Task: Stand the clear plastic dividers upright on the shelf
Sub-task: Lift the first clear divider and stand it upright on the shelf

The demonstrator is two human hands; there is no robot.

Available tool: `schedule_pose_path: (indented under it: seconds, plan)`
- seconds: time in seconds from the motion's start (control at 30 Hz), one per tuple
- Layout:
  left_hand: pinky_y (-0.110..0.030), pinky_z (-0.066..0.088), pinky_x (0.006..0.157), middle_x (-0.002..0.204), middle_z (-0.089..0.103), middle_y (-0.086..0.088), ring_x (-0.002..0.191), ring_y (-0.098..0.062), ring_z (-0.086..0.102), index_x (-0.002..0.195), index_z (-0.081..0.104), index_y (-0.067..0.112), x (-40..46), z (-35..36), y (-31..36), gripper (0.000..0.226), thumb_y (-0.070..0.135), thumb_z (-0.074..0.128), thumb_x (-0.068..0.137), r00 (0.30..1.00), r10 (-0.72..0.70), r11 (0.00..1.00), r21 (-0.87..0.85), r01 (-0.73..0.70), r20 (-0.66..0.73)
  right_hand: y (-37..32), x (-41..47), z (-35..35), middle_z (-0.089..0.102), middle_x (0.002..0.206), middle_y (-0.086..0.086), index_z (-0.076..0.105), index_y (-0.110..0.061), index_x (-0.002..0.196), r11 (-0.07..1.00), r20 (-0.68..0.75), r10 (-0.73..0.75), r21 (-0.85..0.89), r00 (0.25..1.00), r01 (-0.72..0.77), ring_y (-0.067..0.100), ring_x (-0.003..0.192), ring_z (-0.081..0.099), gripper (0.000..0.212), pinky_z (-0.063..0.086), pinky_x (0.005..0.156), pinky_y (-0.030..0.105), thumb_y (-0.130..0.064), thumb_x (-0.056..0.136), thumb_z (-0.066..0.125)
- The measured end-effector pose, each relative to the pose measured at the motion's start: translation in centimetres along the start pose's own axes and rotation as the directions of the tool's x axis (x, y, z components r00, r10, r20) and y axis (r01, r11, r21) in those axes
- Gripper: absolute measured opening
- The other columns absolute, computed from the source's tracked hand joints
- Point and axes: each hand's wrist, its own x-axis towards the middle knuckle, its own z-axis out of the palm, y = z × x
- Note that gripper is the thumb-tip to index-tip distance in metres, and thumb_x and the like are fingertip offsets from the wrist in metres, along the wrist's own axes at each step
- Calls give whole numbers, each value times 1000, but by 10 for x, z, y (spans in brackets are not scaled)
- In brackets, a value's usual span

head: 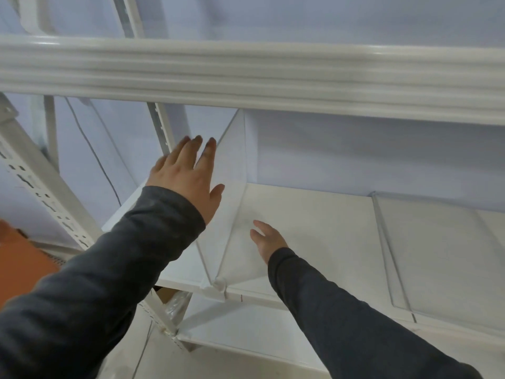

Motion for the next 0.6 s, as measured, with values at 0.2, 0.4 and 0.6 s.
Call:
schedule_pose_path:
  seconds: [0.2,0.4,0.6]
  plan:
    - [-54,1,118,158,-17,-9,145,-29,-15,149,-4,19,-3,8,30,95,63,45,80,989,148,979,143,-143,-22,15,-15,-30,-7,162,-2,6,-47,148,760,-126,-231,-643,965,98,25,149,-3,63,4,121,41,-54,94,38]
    - [-53,-1,118,155,-25,-9,144,-30,-20,147,-15,24,-9,37,64,102,71,42,76,983,168,975,131,-177,71,35,-29,-66,-22,159,3,-7,-47,147,566,-103,-283,-820,954,79,31,147,-15,68,-4,118,48,-59,93,33]
    - [-54,1,117,156,-23,-10,145,-31,-16,147,-13,26,-16,67,101,100,72,41,76,972,178,977,86,-193,154,66,-49,-107,-23,159,3,-8,-47,147,565,-131,-227,-825,965,21,30,147,-17,67,-7,119,48,-59,94,31]
